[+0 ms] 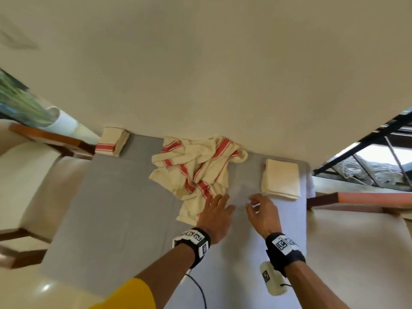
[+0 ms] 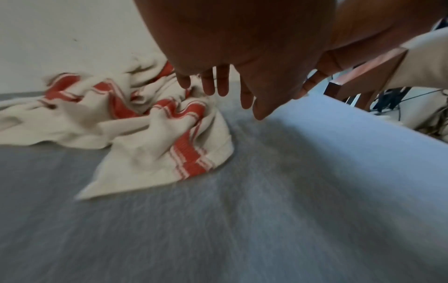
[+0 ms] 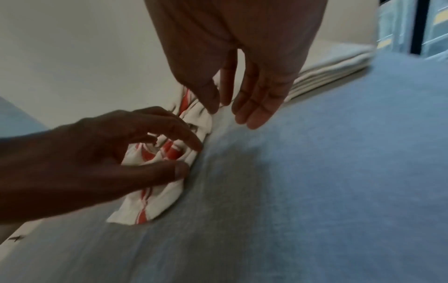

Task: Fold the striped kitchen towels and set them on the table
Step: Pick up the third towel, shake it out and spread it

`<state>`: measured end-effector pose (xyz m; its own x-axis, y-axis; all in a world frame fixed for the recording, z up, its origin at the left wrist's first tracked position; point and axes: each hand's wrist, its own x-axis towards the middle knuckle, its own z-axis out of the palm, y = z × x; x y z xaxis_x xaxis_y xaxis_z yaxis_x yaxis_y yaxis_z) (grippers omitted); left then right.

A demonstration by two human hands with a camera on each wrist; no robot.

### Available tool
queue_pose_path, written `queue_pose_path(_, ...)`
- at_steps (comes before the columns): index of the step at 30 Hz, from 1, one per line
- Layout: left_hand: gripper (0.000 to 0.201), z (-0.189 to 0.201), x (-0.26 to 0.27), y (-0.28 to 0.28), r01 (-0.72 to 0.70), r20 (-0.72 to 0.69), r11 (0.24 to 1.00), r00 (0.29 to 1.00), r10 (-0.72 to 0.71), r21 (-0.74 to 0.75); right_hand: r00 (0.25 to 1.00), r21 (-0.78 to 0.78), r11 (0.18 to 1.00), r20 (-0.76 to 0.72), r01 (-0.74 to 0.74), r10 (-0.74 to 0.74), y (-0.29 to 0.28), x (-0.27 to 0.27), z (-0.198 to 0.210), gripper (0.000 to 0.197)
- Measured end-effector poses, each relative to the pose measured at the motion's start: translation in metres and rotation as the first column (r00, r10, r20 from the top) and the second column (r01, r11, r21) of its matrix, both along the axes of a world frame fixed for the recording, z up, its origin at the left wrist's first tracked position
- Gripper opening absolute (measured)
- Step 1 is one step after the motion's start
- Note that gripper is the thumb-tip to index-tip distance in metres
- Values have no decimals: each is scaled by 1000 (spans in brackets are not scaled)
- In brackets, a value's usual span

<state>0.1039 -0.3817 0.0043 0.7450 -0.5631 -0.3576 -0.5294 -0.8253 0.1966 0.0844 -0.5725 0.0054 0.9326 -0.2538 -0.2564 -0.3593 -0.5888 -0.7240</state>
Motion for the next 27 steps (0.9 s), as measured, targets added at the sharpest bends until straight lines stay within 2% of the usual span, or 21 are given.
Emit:
queue_pose_path(3, 46, -3, -27, 56, -77, -60, 997, 995, 79, 30, 962, 60, 965, -84, -256, 261, 47, 7, -4, 8)
queue_pose_path(5, 60, -4, -48, 92, -135, -132, 990, 982, 137, 31, 906, 69, 914, -120, -400, 405, 83, 7, -6, 7)
queue_pose_path(7, 73, -5, -63, 118, -160, -162, 987, 974, 158, 1, 869, 46, 884, -163, -466, 467, 112, 5, -7, 8)
queue_pose_path(9, 74, -7, -69, 132, -166, -191, 986, 968, 165, 11, 845, 21, 868, -220, -496, 488, 132, 1, -8, 14)
queue_pose_path(13, 69, -5, -76, 161, -167, -211, 985, 962, 171, 38, 754, -96, 796, -406, -597, 517, 166, -18, -15, 57)
queue_pose_path(14, 68, -5, -79, 168, -162, -222, 986, 961, 168, 43, 755, -140, 787, -422, -601, 502, 172, -24, -17, 58)
queue_pose_path(17, 68, -3, -84, 196, -138, -263, 990, 954, 140, 29, 792, -285, 767, -428, -575, 435, 188, -32, -19, 47)
queue_pose_path(20, 69, 1, -93, 222, -150, -352, 989, 925, 141, 0, 786, -318, 750, -460, -580, 413, 194, -37, -20, 40)
queue_pose_path(22, 71, 8, -92, 238, -238, -385, 969, 901, 197, -60, 820, -291, 786, -383, -545, 427, 198, -37, -16, 33)
queue_pose_path(24, 76, 21, -80, 245, -325, -344, 932, 903, 256, -160, 873, -249, 837, -165, -487, 458, 200, -33, -1, 18)
queue_pose_path(27, 82, 57, -36, 232, -310, -205, 879, 946, 249, -363, 903, -192, 902, 118, -387, 413, 195, -14, 58, 16)
